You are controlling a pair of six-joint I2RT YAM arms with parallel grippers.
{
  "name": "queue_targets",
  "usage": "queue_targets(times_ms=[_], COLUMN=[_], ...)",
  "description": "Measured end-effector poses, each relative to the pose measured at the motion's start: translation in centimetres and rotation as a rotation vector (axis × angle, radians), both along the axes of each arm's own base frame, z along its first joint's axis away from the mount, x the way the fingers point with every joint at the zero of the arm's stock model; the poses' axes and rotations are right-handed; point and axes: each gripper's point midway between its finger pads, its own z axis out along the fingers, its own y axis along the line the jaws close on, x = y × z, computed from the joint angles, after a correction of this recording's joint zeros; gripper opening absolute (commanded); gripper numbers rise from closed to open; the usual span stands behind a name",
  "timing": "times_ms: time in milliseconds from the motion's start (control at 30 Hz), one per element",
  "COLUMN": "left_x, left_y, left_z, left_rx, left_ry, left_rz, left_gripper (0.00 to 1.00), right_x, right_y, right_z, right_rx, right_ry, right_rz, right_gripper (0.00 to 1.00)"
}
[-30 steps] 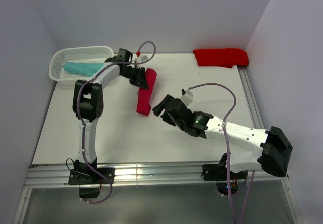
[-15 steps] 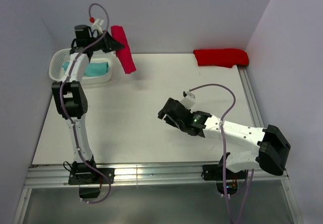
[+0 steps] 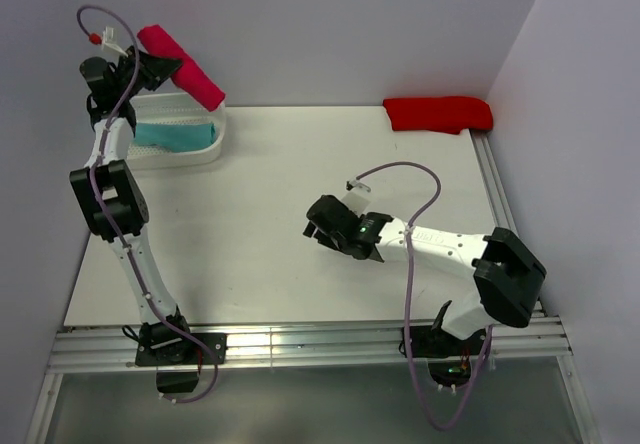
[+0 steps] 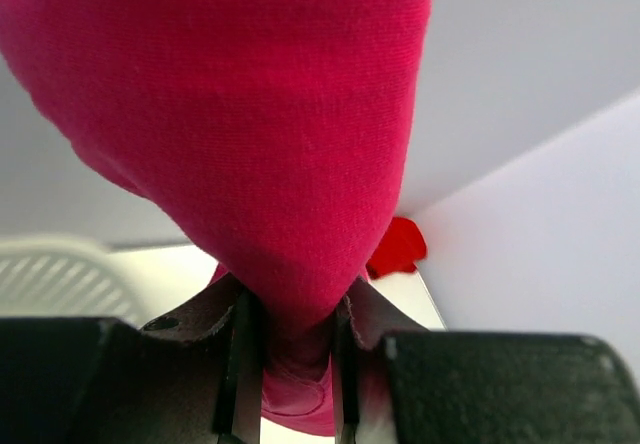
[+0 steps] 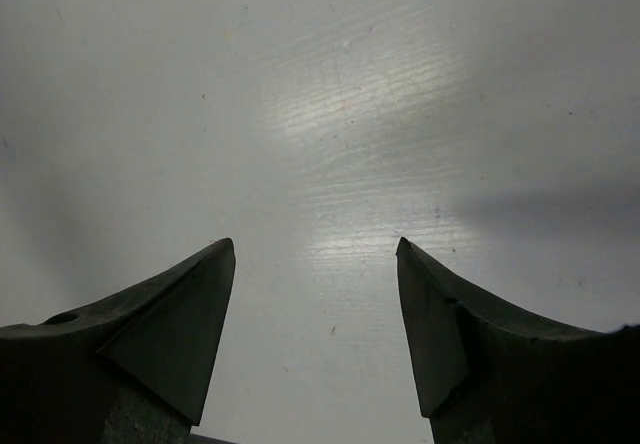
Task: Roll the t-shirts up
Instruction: Place the rolled tshirt into the container
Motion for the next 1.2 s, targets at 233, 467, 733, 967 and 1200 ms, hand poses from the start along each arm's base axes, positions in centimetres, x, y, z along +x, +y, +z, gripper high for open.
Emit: queue_targets(times_ms=[233,467,733,967,1200], left_x=[-0.2,-1.6,-3.1,-3.5,-4.1], left_y=[3.3,4.9,5.8,7.0,8.4], left_z=[-11.3,-15.9,-15.0,-16.8,-18.3], left_rx=[-0.102,-0.13,-0.101,-0.1,-0.11], left_ry=[0.254,0.367,0.388,0.481,0.567], left_rz=[0.141,0.234,0.325,0.4,0.467], left_gripper=[0.0,0.0,0.0,0.0,0.0], right_x=[0.1,0.2,0.2,0.1,-0.1], right_y=[1.0,1.6,2.1,2.4,2.5], right_z=[-1.5,-1.4,-1.4,-2.4,-2.9], right_rx=[-0.006,0.025,0.043,0.036,0.032], right_ry=[0.034,0.028,0.029,0.049,0.062], right_rz=[0.02,0.03,0.04,0.048,0.055], right_gripper=[0.71,0.71,0.71,0.71,0.71])
